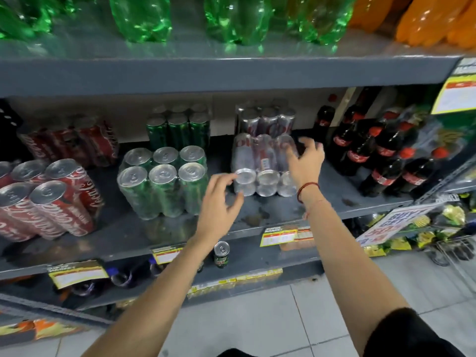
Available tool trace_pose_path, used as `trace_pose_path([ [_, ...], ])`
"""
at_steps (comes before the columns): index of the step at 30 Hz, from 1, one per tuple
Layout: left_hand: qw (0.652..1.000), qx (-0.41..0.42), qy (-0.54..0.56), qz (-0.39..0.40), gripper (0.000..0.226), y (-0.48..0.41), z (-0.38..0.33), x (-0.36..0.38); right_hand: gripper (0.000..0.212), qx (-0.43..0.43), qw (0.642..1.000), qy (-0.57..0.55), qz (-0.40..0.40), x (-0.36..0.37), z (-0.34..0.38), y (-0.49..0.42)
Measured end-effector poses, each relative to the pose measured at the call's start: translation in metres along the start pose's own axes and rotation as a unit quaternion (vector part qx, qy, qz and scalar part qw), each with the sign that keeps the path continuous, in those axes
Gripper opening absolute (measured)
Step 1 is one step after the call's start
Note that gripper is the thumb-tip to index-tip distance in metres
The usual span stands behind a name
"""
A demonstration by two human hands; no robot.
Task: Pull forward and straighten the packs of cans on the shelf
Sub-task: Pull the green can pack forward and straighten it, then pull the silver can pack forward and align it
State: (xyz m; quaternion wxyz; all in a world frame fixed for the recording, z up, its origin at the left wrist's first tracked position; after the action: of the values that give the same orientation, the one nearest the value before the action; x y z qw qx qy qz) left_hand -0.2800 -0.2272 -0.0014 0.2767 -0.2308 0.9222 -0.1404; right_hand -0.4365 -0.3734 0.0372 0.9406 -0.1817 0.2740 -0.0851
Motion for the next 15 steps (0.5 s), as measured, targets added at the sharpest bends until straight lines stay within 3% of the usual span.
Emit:
trace_pose_path([
  [3, 0.995, -0.089, -0.037, 0.035, 0.052, -0.043, -0.006, 0.042, 0.075, 0.121, 0.985, 0.044, 0.118, -0.008, -0.036, -0.027],
  [6, 0.965, -0.252, -0.045, 0.049, 0.071, -0.084, -0.001, 0.068, 0.088, 0.229, 0.949, -0.056, 0.208, -0.004, -0.054, -0.032],
  [9, 0.936, -0.35, -0.008, 0.04, 0.076, -0.111, 0.017, 0.077, 0.082, 0.257, 0.935, -0.12, 0.215, 0.005, -0.066, -0.027],
  [11, 0.918, -0.391, 0.056, 0.03, 0.074, -0.118, 0.03, 0.078, 0.066, 0.252, 0.937, -0.144, 0.193, 0.01, -0.07, -0.023],
  [15, 0.925, -0.351, 0.146, -0.002, 0.052, -0.108, 0.038, 0.081, 0.04, 0.224, 0.943, -0.193, 0.153, 0.01, -0.072, -0.014],
])
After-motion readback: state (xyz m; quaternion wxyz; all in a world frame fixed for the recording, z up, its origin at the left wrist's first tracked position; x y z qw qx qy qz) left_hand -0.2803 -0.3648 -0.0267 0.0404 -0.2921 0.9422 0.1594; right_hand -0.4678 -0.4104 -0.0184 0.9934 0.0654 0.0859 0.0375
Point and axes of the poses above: each hand's wrist, its own y-axis away from the middle knuckle, its own x-axis out of the palm, z = x × y, the point moved 1 cm from there along -y, towards the middle knuckle, and after that the axes turned 6 degrees about -x, right-handed, at the moved point
